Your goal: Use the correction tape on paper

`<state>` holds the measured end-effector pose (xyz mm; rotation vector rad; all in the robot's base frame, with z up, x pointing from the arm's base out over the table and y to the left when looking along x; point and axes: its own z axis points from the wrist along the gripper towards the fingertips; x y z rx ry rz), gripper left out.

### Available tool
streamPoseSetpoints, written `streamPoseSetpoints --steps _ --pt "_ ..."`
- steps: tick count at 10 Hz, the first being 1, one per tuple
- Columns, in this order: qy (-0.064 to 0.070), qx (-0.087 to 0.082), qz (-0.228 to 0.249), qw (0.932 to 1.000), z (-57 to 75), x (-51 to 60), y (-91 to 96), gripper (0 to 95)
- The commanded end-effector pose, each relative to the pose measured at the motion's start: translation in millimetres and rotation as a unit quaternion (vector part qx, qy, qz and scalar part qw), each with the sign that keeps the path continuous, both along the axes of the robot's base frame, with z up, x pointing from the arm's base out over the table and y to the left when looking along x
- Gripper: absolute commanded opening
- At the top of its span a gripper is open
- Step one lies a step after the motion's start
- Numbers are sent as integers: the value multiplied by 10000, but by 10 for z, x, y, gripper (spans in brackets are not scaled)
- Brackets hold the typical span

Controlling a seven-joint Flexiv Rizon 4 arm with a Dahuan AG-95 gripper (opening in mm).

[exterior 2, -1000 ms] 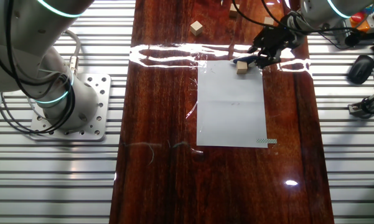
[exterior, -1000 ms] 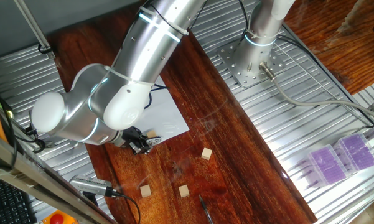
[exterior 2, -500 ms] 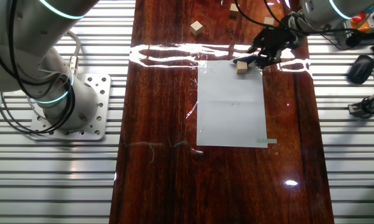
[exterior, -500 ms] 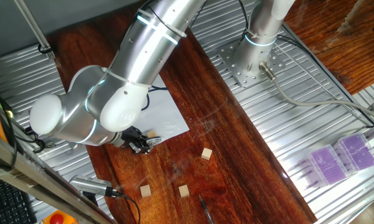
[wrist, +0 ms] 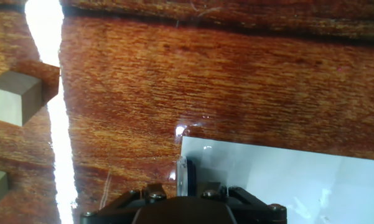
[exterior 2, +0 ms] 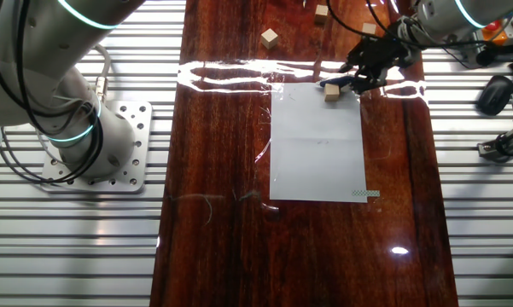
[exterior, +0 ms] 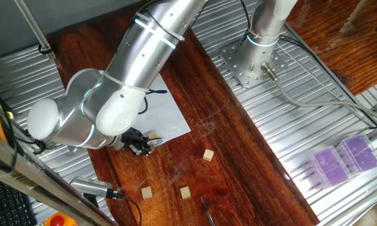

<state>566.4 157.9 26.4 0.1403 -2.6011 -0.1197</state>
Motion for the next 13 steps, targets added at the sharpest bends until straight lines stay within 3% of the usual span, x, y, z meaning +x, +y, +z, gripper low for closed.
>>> streamPoseSetpoints --steps 1,13 --pt "-14 3 -1 10000 -24 -28 1 380" --pt "30 -34 -30 10000 -87 -138 27 380"
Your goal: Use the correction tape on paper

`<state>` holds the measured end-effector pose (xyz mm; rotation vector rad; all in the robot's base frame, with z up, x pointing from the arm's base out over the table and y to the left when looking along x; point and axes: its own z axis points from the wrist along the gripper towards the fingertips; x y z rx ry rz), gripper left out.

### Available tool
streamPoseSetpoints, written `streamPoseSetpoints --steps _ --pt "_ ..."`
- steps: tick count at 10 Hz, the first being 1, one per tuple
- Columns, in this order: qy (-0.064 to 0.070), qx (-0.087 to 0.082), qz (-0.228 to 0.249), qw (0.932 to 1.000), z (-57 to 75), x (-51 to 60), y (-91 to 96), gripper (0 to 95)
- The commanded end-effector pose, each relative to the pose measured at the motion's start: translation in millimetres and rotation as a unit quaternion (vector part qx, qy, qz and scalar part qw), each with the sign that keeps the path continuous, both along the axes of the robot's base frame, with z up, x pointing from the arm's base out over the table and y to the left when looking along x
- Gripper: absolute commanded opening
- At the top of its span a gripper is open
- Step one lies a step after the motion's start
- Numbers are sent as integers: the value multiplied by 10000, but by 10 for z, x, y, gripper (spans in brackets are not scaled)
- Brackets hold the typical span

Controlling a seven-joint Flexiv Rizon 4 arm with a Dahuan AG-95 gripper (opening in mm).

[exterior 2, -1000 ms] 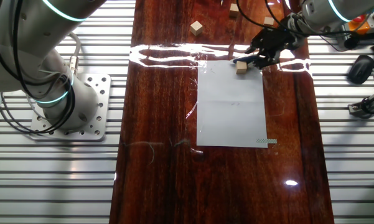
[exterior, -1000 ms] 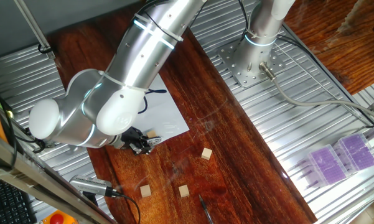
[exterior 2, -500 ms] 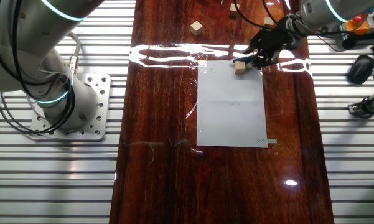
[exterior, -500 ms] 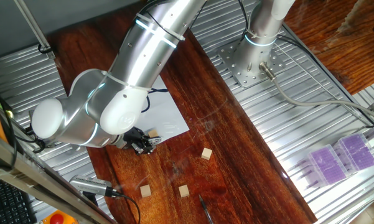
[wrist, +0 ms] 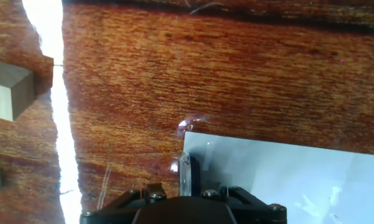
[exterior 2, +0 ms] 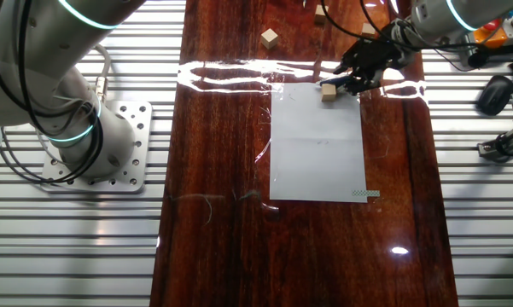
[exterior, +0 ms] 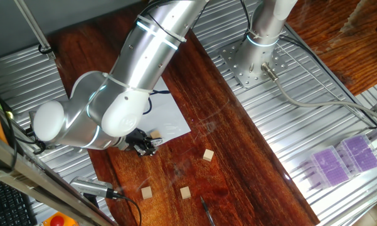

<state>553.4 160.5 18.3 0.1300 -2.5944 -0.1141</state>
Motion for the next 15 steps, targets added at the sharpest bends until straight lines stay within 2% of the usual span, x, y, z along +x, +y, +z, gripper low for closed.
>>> streamPoseSetpoints --steps 1,2,3,9,10,13,15 --pt "-7 -5 5 10000 -8 -12 2 380" --pt "-14 0 10 10000 -11 -12 1 380" --pt "-23 6 12 10000 -23 -10 1 190" --pt "-62 12 8 10000 -115 6 3 190" --pt "-32 -10 -14 10000 -114 6 3 0" --pt "-5 -3 22 10000 -91 4 5 0" --pt "-64 82 100 9999 -11 2 10 0"
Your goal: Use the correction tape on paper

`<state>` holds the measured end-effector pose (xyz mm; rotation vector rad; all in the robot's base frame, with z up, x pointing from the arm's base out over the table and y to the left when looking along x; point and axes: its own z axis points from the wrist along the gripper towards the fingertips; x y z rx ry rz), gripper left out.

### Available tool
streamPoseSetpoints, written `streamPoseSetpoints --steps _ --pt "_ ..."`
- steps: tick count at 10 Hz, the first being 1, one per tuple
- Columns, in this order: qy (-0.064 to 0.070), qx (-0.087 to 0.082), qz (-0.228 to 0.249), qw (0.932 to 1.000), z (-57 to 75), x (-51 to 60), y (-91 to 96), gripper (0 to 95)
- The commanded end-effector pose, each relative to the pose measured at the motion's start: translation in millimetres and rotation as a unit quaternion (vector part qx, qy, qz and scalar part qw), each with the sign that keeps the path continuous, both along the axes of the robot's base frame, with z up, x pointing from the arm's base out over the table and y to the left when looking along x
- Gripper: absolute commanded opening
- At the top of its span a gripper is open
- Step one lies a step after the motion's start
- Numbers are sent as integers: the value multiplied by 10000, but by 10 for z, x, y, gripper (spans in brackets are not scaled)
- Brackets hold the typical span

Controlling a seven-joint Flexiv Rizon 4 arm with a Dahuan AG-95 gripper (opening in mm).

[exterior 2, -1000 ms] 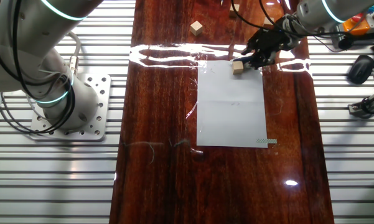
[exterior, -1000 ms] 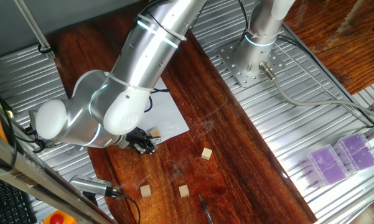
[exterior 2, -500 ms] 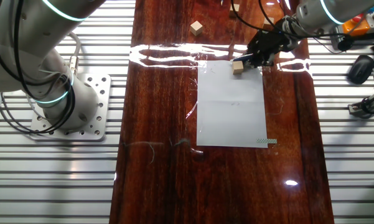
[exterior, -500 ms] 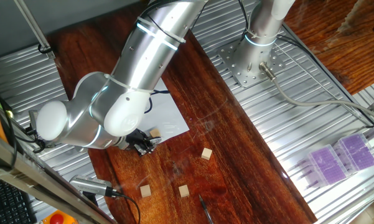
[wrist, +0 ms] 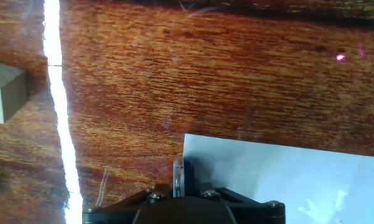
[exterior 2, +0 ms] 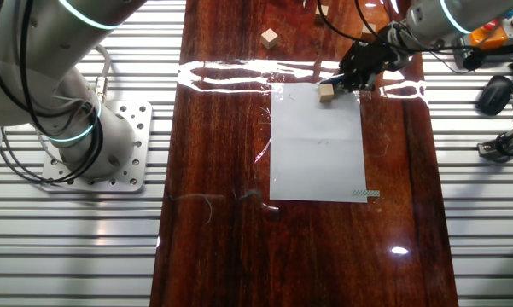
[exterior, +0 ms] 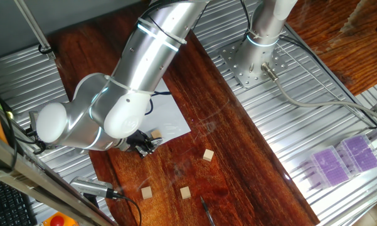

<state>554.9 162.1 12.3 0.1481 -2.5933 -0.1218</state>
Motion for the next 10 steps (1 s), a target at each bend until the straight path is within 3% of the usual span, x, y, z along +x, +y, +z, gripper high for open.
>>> streamPoseSetpoints --steps 1,4,7,10 --pt "-92 65 63 9999 97 1 -4 0" --pt "-235 130 81 9996 283 139 0 0" --pt "-236 183 122 9995 498 338 -10 0" --pt "-402 320 406 9979 664 356 -145 0"
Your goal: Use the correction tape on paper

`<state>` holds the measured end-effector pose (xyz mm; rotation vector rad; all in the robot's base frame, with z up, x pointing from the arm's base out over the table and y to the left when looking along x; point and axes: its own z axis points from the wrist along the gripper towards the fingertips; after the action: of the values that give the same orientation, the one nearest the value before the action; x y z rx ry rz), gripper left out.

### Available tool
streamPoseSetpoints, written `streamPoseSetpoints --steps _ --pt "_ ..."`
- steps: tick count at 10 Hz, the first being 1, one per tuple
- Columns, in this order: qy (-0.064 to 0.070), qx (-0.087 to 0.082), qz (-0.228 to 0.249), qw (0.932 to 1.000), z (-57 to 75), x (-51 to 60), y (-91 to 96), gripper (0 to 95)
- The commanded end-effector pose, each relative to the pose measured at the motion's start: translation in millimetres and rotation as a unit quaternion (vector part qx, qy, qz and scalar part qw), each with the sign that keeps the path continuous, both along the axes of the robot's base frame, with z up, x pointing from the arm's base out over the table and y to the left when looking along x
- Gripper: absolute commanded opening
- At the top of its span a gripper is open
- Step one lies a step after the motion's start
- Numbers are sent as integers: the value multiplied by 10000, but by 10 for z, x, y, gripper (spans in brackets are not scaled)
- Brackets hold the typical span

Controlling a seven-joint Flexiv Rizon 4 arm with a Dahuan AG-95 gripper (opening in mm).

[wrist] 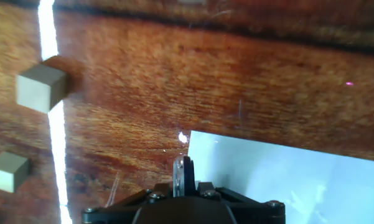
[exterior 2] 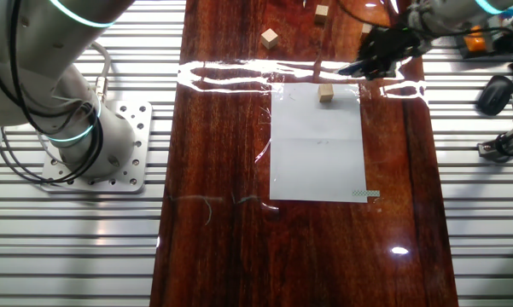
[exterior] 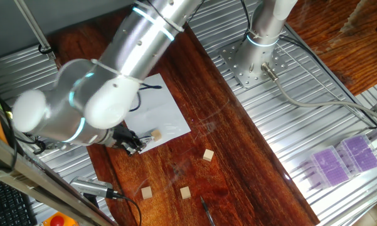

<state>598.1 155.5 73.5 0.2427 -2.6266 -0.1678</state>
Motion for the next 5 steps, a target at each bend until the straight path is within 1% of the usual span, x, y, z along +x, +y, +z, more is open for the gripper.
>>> streamPoseSetpoints --steps 1,3,4,5 --pt "-311 86 234 9992 81 -106 -128 0" --pt "-381 107 314 9987 111 -141 -180 0" --pt "-500 107 453 9977 117 -174 -245 0" --pt "-541 136 514 9971 114 -196 -292 0"
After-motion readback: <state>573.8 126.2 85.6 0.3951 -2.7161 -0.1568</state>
